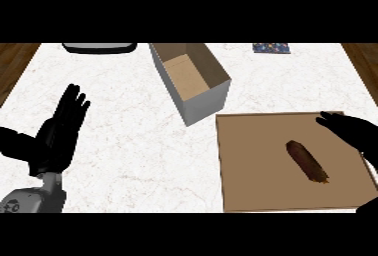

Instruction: Pick the sweet potato from the tray and place it in the cardboard box

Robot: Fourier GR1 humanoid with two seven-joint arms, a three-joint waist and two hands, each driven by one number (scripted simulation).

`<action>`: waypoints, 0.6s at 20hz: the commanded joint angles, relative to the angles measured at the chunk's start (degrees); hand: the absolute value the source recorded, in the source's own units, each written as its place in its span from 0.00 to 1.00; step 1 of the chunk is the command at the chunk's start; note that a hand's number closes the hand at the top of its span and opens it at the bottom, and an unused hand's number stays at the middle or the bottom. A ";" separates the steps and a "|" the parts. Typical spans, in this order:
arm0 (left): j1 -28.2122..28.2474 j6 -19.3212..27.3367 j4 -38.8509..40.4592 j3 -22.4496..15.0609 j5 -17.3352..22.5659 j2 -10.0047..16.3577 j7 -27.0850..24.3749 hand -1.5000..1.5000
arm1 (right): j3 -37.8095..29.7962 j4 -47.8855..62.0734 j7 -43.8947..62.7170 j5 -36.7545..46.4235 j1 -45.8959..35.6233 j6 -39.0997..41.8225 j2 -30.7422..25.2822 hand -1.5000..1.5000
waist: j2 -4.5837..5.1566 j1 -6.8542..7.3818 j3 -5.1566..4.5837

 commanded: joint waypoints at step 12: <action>1.04 0.57 -1.00 0.28 -5.91 -5.59 -0.65 0.50 | -0.73 8.21 -3.97 15.85 0.89 3.04 15.34 0.00 | 0.02 0.01 0.04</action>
